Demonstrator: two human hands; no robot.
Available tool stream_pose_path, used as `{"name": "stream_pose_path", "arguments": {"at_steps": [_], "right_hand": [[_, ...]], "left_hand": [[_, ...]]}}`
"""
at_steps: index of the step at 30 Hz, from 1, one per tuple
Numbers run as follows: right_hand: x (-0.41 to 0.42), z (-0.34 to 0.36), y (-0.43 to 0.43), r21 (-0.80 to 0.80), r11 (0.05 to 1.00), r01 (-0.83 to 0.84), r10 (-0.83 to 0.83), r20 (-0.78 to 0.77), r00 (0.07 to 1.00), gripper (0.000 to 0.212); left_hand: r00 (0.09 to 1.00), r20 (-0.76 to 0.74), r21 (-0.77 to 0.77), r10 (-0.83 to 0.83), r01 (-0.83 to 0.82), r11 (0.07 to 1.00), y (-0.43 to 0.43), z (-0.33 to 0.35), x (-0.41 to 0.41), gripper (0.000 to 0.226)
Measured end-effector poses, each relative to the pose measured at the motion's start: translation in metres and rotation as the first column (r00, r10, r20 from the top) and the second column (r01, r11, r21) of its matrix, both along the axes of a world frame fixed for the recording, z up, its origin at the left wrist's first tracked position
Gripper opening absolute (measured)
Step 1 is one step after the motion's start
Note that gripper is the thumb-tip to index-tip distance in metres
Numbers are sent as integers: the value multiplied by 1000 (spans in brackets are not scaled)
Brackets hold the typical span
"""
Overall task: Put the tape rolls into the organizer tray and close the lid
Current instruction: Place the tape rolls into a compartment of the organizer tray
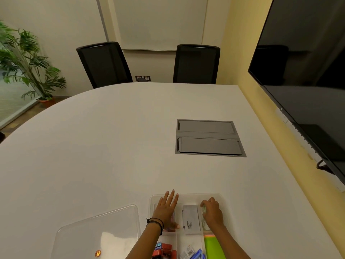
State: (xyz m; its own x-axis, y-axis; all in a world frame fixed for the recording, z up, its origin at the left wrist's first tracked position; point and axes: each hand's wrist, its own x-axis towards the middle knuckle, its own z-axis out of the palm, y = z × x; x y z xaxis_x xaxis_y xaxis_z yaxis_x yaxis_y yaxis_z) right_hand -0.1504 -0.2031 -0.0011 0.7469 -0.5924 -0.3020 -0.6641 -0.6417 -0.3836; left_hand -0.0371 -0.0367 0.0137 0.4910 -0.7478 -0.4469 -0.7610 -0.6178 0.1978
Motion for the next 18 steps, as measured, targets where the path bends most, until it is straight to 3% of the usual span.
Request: {"name": "stream_pose_path", "arguments": {"at_steps": [9,15,18], "right_hand": [[-8,15,-12,77,995,-56,59,-40,997,53],[-25,22,-17,-128,978,-162,162,-10,987,23],[-35,25,-17,-119,972,-204,197,-67,978,44]], "left_hand": [[1000,4,9,-6,6,1000,0,1,1,110],[1000,-2,2,-8,9,1000,0,1,1,111],[1000,1,7,-13,13,1000,0,2,1,111]]}}
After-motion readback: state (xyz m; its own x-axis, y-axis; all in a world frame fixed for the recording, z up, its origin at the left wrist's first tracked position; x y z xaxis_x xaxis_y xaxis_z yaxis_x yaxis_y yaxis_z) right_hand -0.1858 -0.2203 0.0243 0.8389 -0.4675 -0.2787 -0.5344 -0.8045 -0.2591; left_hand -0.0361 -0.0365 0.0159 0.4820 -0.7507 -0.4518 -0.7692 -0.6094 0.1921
